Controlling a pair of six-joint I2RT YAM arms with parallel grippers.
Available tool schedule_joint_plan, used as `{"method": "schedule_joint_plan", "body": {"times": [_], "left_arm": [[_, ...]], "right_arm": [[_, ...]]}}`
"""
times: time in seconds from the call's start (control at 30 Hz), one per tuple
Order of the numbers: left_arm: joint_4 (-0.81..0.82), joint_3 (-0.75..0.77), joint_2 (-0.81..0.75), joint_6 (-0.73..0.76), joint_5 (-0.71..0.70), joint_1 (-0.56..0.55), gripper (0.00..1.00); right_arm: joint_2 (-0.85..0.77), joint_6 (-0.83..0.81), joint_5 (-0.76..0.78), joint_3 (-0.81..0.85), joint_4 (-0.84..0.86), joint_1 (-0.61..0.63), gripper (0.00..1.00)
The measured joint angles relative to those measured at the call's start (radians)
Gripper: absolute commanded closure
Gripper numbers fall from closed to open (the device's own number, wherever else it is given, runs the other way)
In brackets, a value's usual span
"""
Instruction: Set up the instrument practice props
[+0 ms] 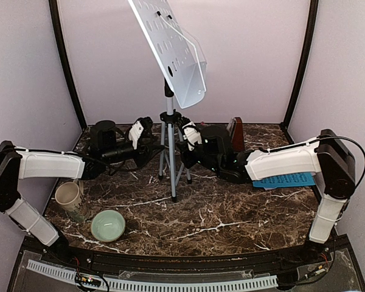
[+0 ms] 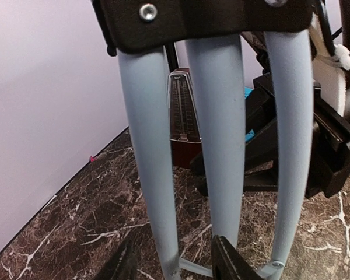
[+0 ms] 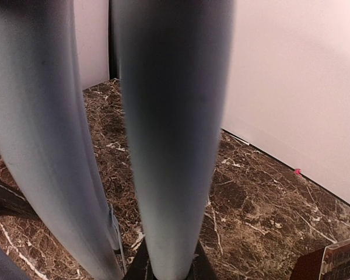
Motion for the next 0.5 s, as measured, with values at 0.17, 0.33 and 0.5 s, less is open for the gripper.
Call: {"method": "schedule_joint_plan", "body": {"times": [0.17,0.33,0.5], "left_arm": [[0.035,0.052,0.074,-0.006,-0.052,-0.018,0.60],[0.036,0.095,0.119,-0.005,-0.081,-0.020,0.74],[0.024,0.096,0.119,0.005,-0.094,-0.028,0.93]], "right_arm": [[0.000,0.000,0.000,0.000,0.000,0.000,1.00],[0.000,0.000,0.000,0.000,0.000,0.000,1.00],[0.000,0.000,0.004,0.000,0.000,0.000,1.00]]}}
